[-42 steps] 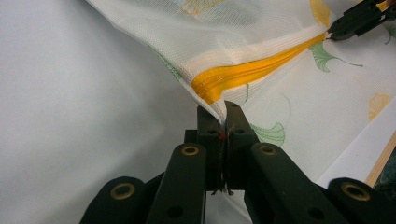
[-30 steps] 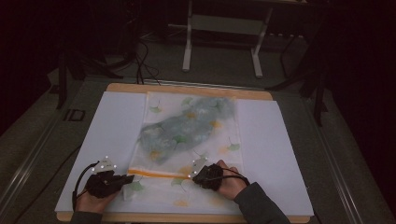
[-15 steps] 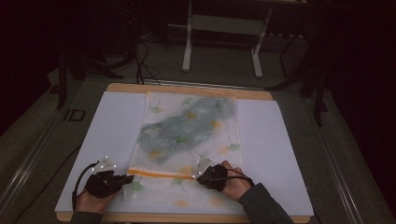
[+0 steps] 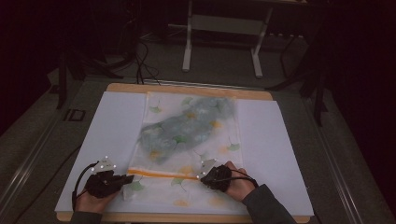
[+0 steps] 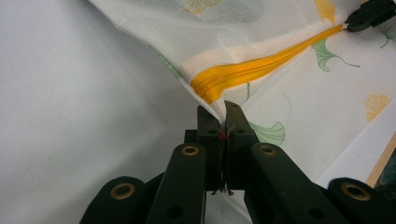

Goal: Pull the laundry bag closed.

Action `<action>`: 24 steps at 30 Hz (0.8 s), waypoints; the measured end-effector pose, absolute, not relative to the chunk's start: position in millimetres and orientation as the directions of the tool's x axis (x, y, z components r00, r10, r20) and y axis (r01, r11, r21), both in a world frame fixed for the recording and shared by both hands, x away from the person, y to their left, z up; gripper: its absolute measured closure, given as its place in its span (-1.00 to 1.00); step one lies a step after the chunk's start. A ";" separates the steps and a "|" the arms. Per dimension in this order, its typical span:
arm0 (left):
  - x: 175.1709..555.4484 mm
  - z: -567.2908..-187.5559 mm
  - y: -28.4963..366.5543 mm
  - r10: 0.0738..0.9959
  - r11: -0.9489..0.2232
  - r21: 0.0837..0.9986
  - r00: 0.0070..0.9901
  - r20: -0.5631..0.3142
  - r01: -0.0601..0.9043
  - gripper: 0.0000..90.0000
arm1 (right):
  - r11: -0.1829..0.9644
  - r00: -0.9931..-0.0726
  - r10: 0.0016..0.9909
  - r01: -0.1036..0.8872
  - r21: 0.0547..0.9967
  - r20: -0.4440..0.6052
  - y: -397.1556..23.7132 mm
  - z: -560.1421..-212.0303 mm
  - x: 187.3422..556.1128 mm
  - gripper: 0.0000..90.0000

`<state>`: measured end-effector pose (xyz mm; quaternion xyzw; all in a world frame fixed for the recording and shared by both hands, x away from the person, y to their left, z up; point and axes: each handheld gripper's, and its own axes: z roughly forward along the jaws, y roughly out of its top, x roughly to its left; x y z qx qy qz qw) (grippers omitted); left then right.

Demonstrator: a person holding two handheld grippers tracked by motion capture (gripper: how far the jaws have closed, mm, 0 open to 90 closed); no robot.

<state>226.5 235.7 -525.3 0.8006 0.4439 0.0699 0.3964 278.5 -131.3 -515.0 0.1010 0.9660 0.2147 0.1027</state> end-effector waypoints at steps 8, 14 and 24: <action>226.2 -525.4 235.6 0.767 -0.291 0.695 0.595 -0.241 0.657 0.95 | 0.890 -0.957 0.240 0.152 0.430 -0.160 -137.6 -514.6 277.9 1.00; 226.1 -525.4 235.7 0.767 -0.291 0.695 0.595 -0.241 0.657 0.95 | 0.891 -0.956 0.246 0.157 0.426 -0.161 -142.1 -514.2 277.2 1.00; 226.2 -525.5 235.9 0.766 -0.292 0.695 0.596 -0.241 0.657 0.95 | 0.890 -0.954 0.255 0.167 0.424 -0.160 -149.8 -513.9 277.3 1.00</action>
